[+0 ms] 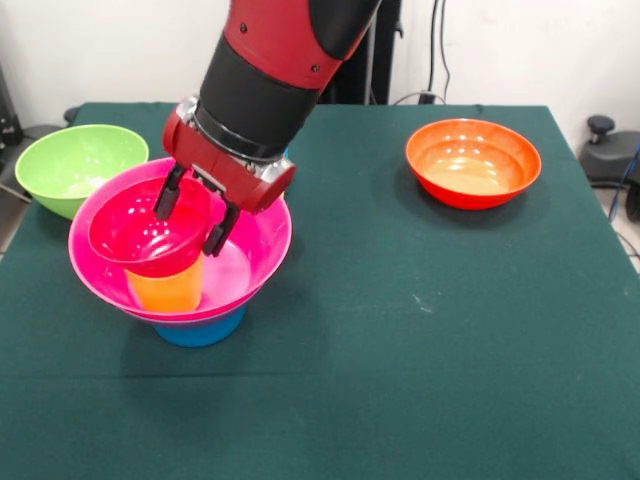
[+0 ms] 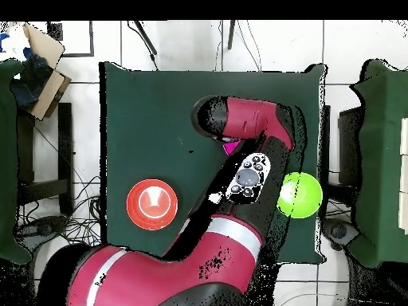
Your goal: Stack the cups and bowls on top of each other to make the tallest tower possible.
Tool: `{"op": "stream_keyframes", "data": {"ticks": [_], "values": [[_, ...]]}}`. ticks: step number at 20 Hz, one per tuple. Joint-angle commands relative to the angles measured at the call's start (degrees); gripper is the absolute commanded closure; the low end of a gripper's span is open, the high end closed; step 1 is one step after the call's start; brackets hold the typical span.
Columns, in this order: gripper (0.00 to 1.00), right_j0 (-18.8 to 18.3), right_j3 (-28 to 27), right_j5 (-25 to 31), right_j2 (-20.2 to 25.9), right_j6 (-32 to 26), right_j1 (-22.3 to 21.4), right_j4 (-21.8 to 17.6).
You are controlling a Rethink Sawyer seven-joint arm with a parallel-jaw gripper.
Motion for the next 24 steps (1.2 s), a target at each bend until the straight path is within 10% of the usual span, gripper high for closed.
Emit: {"op": "stream_keyframes", "data": {"ticks": [1, 11, 24], "values": [[0.00, -0.57, -1.12, 12.68, 5.73, 1.90, -4.40, 2.17], [0.00, -1.53, -2.05, 18.90, 8.80, -0.94, -9.35, 3.36], [0.00, -2.53, -0.73, 11.08, 9.40, 0.06, -6.85, 1.40]]}}
